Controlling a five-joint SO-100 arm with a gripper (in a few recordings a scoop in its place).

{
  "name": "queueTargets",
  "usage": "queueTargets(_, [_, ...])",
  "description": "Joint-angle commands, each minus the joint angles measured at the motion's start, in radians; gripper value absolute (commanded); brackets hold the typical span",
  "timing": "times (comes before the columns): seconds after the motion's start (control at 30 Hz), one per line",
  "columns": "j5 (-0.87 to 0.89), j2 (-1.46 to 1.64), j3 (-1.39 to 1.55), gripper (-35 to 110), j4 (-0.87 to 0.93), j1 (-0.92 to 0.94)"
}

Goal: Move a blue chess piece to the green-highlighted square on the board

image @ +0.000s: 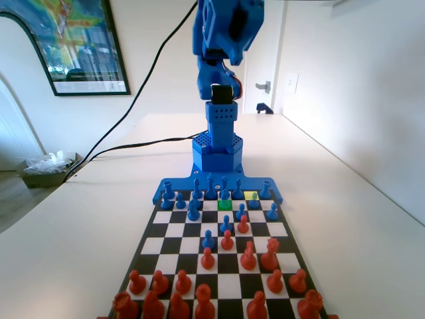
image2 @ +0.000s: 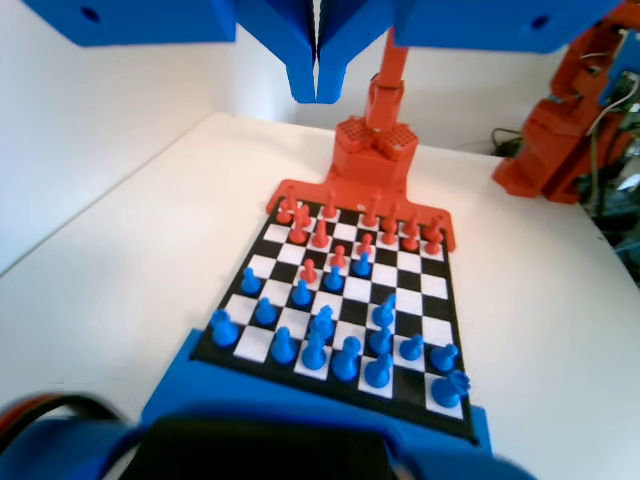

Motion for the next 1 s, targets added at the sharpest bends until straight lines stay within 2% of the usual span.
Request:
queueTargets(0.0, [-0.005,0.006,0.005,2,-0.032,0.008])
queueTargets(0.97, [-0.006,0.143,0.011,2,-0.066,0.153])
